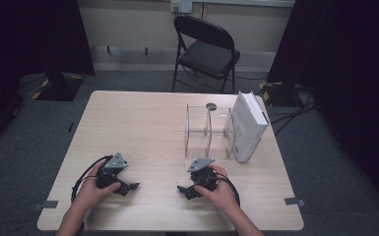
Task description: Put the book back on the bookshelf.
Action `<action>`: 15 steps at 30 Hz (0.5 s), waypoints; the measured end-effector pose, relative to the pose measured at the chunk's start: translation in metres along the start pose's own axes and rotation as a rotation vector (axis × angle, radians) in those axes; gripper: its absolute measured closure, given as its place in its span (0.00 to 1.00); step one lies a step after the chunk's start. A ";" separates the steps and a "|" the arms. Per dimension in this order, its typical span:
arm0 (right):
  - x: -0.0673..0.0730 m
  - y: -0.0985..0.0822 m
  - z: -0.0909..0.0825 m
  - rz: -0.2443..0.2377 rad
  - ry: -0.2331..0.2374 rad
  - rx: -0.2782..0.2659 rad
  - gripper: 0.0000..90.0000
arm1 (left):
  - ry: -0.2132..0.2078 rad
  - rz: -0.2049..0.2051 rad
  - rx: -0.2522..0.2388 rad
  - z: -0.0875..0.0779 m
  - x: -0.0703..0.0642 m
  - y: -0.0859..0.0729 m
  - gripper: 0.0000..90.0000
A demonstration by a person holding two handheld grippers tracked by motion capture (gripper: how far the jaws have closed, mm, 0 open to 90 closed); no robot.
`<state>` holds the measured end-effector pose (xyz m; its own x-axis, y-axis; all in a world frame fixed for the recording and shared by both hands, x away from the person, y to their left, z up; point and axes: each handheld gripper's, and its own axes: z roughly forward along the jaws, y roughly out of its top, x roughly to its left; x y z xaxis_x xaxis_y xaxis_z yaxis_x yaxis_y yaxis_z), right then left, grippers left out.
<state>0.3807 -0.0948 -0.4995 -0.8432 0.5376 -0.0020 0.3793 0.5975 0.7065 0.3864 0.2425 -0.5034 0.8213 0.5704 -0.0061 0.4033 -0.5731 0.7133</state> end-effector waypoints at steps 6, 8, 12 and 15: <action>0.000 -0.003 0.000 -0.003 -0.003 -0.028 0.11 | 0.000 0.000 0.000 0.000 0.000 0.000 0.00; 0.000 -0.003 0.000 -0.002 -0.002 -0.028 0.11 | 0.000 0.000 0.000 0.000 0.000 0.000 0.00; 0.000 -0.003 0.000 -0.002 -0.004 -0.029 0.11 | 0.001 0.000 0.000 0.000 0.000 0.000 0.00; 0.000 -0.003 0.000 0.000 -0.005 -0.027 0.11 | 0.000 0.000 0.000 0.000 0.000 0.000 0.00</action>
<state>0.3793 -0.0964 -0.5016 -0.8410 0.5409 -0.0052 0.3691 0.5808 0.7256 0.3863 0.2425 -0.5035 0.8212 0.5706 -0.0057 0.4030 -0.5730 0.7136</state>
